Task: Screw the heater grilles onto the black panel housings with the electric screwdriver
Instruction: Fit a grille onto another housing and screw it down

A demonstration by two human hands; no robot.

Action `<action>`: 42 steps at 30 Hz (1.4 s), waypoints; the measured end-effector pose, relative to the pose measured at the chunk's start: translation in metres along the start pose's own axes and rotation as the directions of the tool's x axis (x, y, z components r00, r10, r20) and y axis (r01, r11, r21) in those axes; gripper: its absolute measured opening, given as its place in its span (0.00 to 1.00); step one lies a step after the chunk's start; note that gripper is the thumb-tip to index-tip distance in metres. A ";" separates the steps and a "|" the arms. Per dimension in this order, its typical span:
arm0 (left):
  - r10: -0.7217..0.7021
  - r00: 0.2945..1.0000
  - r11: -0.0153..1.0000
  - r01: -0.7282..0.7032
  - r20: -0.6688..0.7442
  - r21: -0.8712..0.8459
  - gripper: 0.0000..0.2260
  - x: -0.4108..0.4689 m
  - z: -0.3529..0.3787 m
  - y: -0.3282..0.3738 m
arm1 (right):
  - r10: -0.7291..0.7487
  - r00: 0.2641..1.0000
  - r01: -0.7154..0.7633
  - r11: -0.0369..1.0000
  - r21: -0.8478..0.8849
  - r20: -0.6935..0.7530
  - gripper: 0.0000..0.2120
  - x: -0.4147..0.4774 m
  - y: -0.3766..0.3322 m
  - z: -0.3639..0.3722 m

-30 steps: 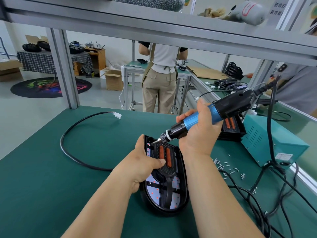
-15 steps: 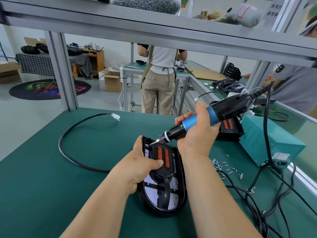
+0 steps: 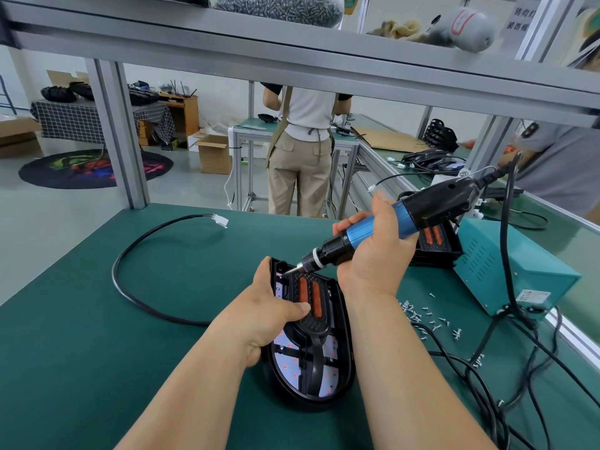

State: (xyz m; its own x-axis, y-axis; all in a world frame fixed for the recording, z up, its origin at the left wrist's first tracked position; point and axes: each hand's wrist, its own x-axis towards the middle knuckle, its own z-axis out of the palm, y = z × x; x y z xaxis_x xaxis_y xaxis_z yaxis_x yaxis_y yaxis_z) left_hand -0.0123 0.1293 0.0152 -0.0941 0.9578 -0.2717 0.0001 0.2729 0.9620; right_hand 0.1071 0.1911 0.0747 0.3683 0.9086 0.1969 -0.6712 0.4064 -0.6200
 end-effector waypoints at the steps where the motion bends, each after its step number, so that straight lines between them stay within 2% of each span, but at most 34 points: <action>1: 0.001 1.000 1.000 -0.001 0.001 -0.004 0.35 0.000 0.000 0.000 | -0.001 1.000 0.001 1.000 -0.002 -0.003 0.08 0.000 0.000 0.000; 7: 0.001 1.000 1.000 -0.001 -0.005 -0.025 0.40 0.000 0.001 0.000 | -0.002 1.000 0.002 1.000 -0.004 -0.012 0.08 0.000 -0.001 0.001; 12: 0.006 1.000 1.000 -0.006 0.006 -0.018 0.36 0.001 0.000 0.000 | 0.011 1.000 -0.011 1.000 0.009 -0.002 0.08 -0.001 -0.001 0.000; 19: 0.005 1.000 1.000 -0.005 0.004 -0.023 0.40 0.000 0.000 0.000 | 0.010 1.000 -0.010 1.000 -0.003 -0.008 0.08 0.000 0.000 -0.001; 24: 0.010 1.000 1.000 -0.010 0.016 -0.001 0.34 0.001 -0.001 0.000 | 0.001 1.000 -0.001 1.000 -0.002 -0.010 0.07 0.001 0.001 -0.001; 39: -0.006 1.000 1.000 0.006 0.010 -0.002 0.42 0.000 -0.002 0.001 | 0.024 1.000 -0.024 1.000 0.010 0.012 0.11 0.000 0.000 0.000; 42: -0.008 1.000 1.000 0.008 0.010 0.003 0.41 0.000 -0.002 0.001 | 0.013 1.000 -0.013 1.000 -0.002 0.014 0.11 0.001 0.000 0.000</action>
State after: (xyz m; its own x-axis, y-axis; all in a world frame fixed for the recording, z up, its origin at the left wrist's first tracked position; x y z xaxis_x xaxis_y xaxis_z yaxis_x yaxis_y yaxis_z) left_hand -0.0144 0.1292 0.0166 -0.0841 0.9565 -0.2793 0.0025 0.2805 0.9599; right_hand 0.1076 0.1915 0.0745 0.3509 0.9150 0.1992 -0.6746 0.3945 -0.6239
